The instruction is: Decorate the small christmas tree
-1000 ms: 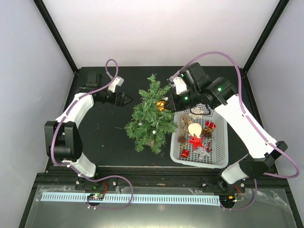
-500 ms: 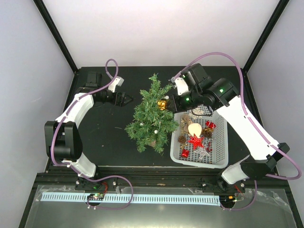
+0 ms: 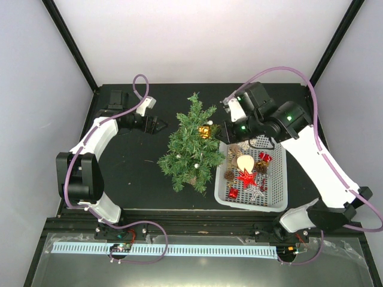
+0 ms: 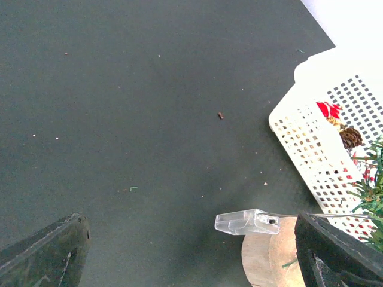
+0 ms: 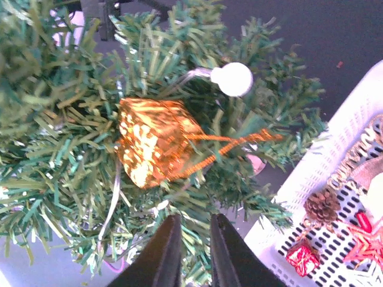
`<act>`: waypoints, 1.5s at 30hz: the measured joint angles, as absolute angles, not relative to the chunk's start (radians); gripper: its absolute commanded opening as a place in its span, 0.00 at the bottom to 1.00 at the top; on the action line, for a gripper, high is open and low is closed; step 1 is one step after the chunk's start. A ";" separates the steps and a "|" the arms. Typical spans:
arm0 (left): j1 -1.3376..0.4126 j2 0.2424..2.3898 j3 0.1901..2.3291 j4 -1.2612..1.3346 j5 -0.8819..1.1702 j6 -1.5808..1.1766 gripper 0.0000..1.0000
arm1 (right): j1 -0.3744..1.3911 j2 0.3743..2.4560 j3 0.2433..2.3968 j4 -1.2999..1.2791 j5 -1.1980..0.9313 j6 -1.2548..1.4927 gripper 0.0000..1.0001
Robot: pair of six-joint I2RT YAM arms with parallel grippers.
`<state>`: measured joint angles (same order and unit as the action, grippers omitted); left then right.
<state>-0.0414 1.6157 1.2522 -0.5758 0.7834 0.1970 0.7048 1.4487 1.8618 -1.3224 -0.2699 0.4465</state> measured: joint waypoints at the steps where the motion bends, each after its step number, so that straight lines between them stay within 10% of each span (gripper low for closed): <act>1: -0.041 1.616 1.252 -0.576 0.781 0.197 0.94 | 0.704 1.441 1.859 -1.329 -0.263 0.450 0.22; 14: -0.041 1.617 1.252 -0.576 0.766 0.197 0.94 | 0.624 1.149 1.473 -1.335 -0.173 0.510 0.39; 45: -0.041 1.649 1.253 -0.588 0.752 0.207 0.94 | 0.577 1.399 0.885 -1.012 -0.320 0.475 0.47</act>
<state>-0.0414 1.6489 1.2526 -0.5884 0.7521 0.2070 0.5770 1.3987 0.8852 -1.0119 -0.3202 0.4751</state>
